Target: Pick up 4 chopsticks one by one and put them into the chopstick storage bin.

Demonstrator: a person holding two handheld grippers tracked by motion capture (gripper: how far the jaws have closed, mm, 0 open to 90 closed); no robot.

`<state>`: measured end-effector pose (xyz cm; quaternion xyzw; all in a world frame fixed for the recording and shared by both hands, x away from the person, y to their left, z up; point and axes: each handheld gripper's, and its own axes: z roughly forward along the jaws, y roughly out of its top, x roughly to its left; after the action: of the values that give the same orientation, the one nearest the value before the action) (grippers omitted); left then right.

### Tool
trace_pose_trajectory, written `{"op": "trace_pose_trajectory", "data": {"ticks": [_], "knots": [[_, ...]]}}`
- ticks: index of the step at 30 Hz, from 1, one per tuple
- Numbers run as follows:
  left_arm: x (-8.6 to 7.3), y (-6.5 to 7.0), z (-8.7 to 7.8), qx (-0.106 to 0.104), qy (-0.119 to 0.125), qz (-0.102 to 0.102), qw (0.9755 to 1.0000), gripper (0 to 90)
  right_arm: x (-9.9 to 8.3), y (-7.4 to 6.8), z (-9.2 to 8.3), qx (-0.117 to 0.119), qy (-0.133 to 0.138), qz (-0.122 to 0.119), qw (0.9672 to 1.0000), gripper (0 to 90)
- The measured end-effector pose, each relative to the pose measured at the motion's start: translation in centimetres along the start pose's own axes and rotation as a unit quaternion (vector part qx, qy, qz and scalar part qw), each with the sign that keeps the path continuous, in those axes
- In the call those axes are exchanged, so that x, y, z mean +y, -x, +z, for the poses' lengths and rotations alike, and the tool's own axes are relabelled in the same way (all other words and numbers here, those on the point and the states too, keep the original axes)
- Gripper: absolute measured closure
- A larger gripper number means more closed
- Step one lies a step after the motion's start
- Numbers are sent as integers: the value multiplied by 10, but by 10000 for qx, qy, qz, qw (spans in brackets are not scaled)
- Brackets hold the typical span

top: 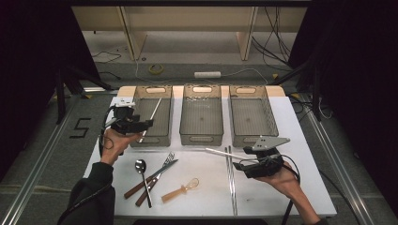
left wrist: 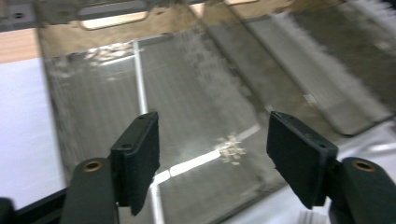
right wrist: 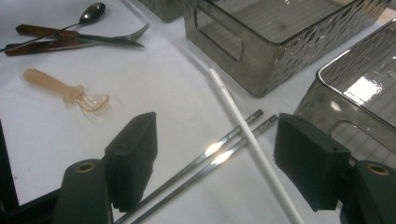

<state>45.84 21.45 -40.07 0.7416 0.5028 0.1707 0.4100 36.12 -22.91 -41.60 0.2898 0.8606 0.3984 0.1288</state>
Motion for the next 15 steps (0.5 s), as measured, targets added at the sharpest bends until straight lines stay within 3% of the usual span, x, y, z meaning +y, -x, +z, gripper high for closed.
{"op": "trace_pose_trajectory", "data": {"ticks": [4, 9, 15], "knots": [[-2, 13, -6, -254, 76, 114, 9996, 281, 5, 5, 4, -102, -359, -145, 9992, 325], [-4, 31, -15, -524, 302, 206, 9980, 242, 10, 12, 9, -47, -782, -252, 9966, 335], [-12, 50, -26, -718, 436, 368, 9958, 218, 16, 22, 14, -40, -1094, -365, 9933, 345]]}}
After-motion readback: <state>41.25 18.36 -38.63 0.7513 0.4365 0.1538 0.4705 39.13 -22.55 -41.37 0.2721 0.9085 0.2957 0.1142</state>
